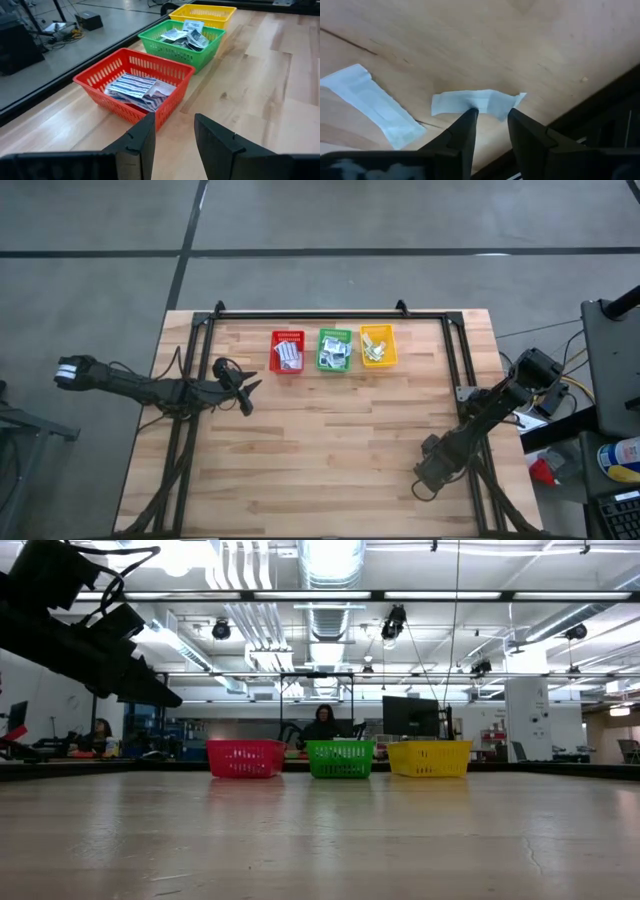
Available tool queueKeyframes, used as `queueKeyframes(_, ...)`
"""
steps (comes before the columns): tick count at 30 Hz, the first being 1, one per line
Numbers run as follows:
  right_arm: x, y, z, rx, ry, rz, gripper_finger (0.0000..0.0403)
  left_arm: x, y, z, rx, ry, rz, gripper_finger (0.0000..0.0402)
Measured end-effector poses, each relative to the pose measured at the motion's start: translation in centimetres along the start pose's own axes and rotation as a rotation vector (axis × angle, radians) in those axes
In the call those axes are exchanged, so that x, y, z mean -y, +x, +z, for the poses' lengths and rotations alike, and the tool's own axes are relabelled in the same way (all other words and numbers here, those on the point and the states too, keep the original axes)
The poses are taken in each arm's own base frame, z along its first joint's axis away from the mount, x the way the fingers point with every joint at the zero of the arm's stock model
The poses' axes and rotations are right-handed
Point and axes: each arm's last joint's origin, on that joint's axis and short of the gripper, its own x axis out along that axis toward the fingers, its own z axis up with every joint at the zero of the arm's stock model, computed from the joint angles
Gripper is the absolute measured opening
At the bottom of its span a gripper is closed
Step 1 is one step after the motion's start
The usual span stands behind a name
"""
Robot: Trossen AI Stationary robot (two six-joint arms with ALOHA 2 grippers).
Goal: Pick & Place First Aid Supplies
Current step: Put the green bandage into the yellow basket
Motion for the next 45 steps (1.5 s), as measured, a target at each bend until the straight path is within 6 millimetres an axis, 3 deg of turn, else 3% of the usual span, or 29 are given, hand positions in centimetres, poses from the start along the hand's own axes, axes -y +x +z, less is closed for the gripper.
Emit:
queueKeyframes(15, 0.6, -1.2, -0.3, 0.050, -0.028, 0.073, 0.0010, 0.0, 0.0, 0.0, -0.003, -0.005, -0.014, 0.0133)
queueKeyframes(19, 0.7, -3.0, -0.5, 0.232, -0.037, 0.203, 0.0009, 0.1, 0.0, 0.0, 0.002, -0.009, -0.016, 0.0133)
queueKeyframes(25, 1.9, -7.2, -0.6, 0.666, -0.078, 0.497, 0.0008, 0.1, 0.0, 0.1, 0.008, -0.014, -0.017, 0.0133)
queueKeyframes(31, 3.9, -10.8, -1.0, 1.022, -0.248, 0.662, 0.0008, 0.1, 0.0, 0.1, 0.009, -0.014, -0.017, 0.0133)
queueKeyframes(38, 5.6, -13.8, -1.8, 1.259, -0.400, 0.760, 0.0008, 0.1, 0.0, 0.1, 0.008, -0.014, -0.017, 0.0133)
queueKeyframes(45, 6.4, -15.1, -2.2, 1.367, -0.507, 0.781, 0.0008, 0.1, 0.0, 0.1, 0.008, -0.017, -0.017, 0.0133)
